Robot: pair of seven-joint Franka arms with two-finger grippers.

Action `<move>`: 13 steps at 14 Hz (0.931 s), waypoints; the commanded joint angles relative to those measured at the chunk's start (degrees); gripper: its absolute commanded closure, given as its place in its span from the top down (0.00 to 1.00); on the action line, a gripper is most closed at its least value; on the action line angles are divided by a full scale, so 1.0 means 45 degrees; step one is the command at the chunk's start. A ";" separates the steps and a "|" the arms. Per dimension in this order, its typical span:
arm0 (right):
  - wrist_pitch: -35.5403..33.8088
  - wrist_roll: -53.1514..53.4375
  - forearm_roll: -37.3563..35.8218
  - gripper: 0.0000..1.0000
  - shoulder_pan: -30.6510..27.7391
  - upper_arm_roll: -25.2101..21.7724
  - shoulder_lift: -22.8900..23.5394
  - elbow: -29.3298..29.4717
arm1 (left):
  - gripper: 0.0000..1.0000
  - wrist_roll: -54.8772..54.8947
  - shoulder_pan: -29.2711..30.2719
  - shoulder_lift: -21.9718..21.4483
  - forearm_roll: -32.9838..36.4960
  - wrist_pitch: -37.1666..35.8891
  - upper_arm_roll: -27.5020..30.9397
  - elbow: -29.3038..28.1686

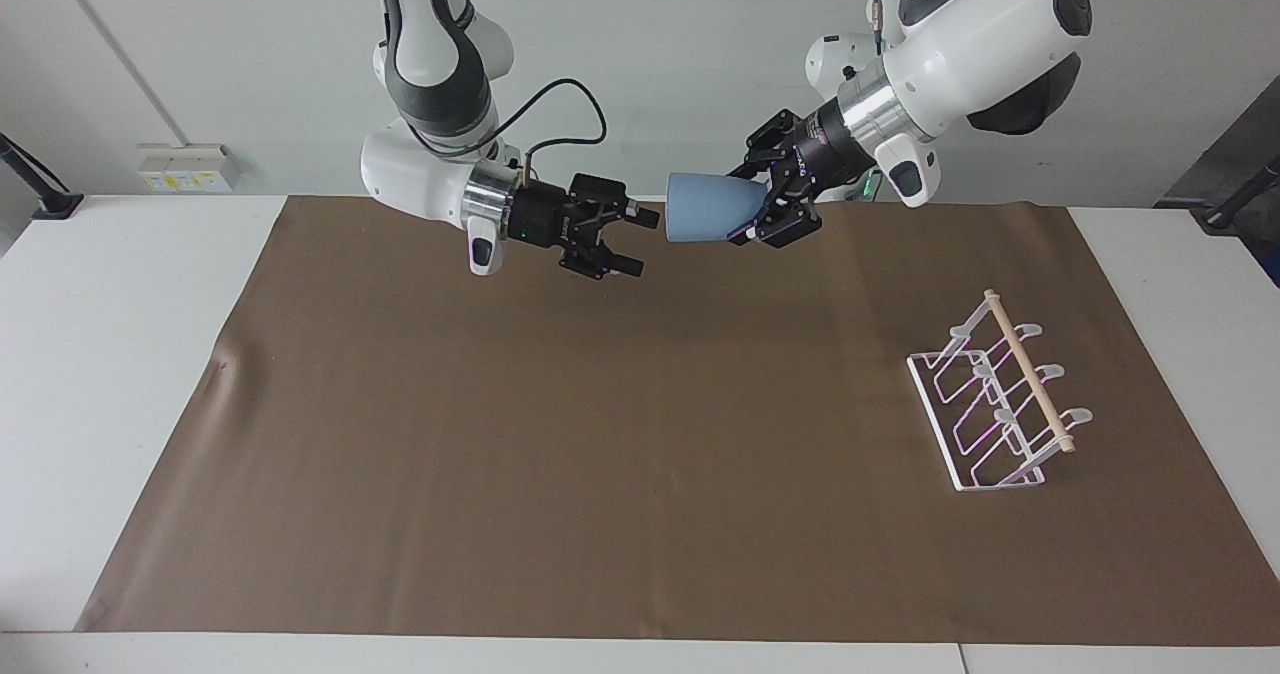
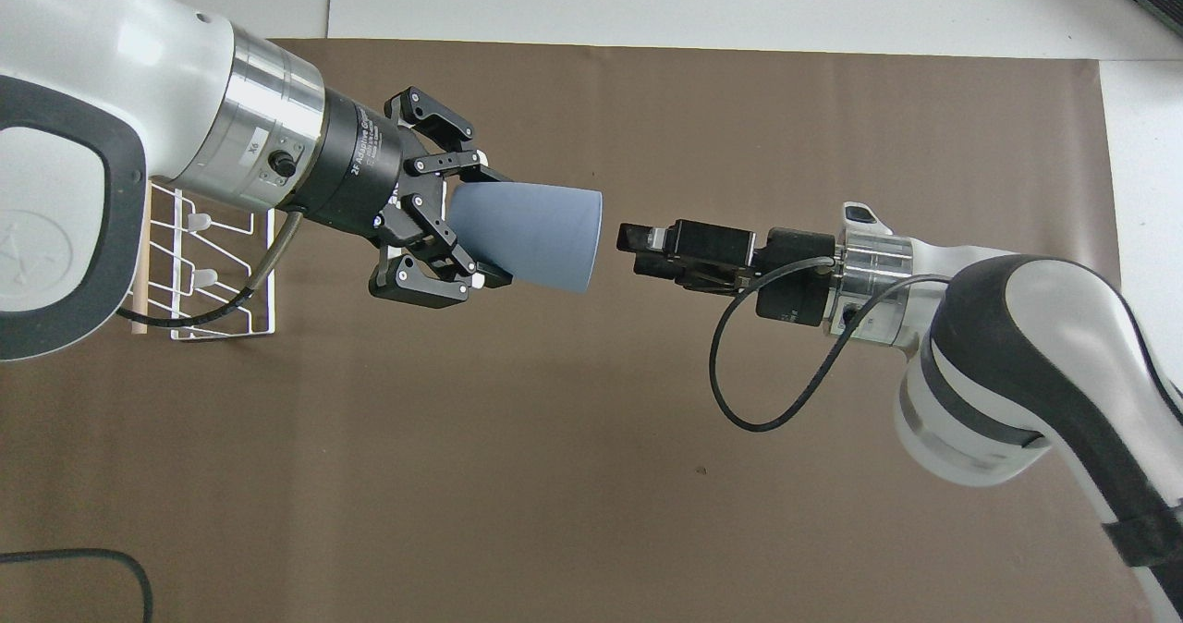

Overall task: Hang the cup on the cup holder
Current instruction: 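Open the right gripper and pull it back from the cup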

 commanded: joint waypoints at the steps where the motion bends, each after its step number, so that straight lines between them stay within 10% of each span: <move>1: -0.0937 0.1033 -0.2405 1.00 -0.0969 0.0001 -0.0403 0.0194 | 0.00 0.0222 0.0200 -0.0686 0.0516 0.0079 0.0112 -0.0889; 13: -0.2288 0.4530 -1.5585 1.00 -0.2203 0.0059 -0.0228 0.2519 | 0.00 0.2934 0.0219 -0.1682 0.5554 0.0762 0.0112 -0.3016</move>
